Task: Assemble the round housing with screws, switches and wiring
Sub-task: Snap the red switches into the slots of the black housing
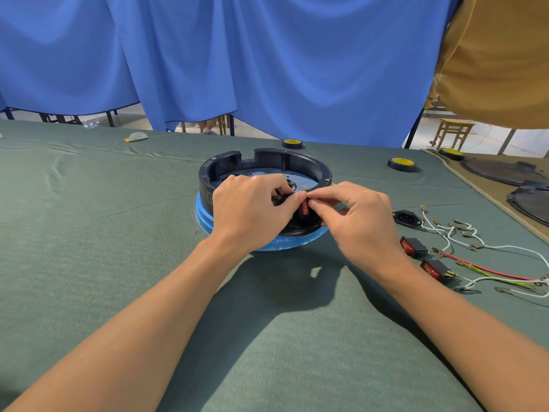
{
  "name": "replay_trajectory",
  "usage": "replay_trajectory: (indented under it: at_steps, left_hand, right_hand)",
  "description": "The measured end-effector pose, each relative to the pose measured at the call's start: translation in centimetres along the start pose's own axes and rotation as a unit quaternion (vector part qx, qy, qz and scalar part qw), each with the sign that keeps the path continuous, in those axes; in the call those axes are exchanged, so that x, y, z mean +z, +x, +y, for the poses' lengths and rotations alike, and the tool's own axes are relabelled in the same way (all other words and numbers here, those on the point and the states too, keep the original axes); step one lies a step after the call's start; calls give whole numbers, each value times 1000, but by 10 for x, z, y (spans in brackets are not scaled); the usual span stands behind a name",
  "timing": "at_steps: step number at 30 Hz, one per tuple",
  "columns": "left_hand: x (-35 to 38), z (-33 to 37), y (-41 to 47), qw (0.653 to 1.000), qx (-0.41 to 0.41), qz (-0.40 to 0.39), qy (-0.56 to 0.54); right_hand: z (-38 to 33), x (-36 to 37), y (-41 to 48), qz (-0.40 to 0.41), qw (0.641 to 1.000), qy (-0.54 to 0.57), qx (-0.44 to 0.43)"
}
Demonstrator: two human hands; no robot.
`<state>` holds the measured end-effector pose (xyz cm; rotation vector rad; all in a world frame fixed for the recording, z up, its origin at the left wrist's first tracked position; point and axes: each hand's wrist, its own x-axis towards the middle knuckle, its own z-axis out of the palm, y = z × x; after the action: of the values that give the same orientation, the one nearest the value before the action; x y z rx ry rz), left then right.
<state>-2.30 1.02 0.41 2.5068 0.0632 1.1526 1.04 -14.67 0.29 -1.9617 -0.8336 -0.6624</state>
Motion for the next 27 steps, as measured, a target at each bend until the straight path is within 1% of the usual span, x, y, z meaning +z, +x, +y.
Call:
replay_trajectory:
  at_steps: [6,10,12,15,17,27]
  left_hand:
    - [2,0,1,1000,-4,1,-1]
    - [4,-1,1,1000,-4,2,1]
    - [2,-4,0,1000,11,5,-2]
    - [-3,-10,-3,998,57,-15,-4]
    - [-5,-11,-4,997,73,-20,-1]
    - [0,-11,-5,997,69,-13,13]
  right_hand:
    - [2,3,0,15,1000,-17,12]
    - [4,3,-1,-15,999,-33,18]
    - [5,3,-2,-26,999,-42,16]
    - [4,2,-3,-32,998,-50,21]
    - [4,2,-3,-34,998,-54,27]
    - [4,7,-2,-27,997,-64,21]
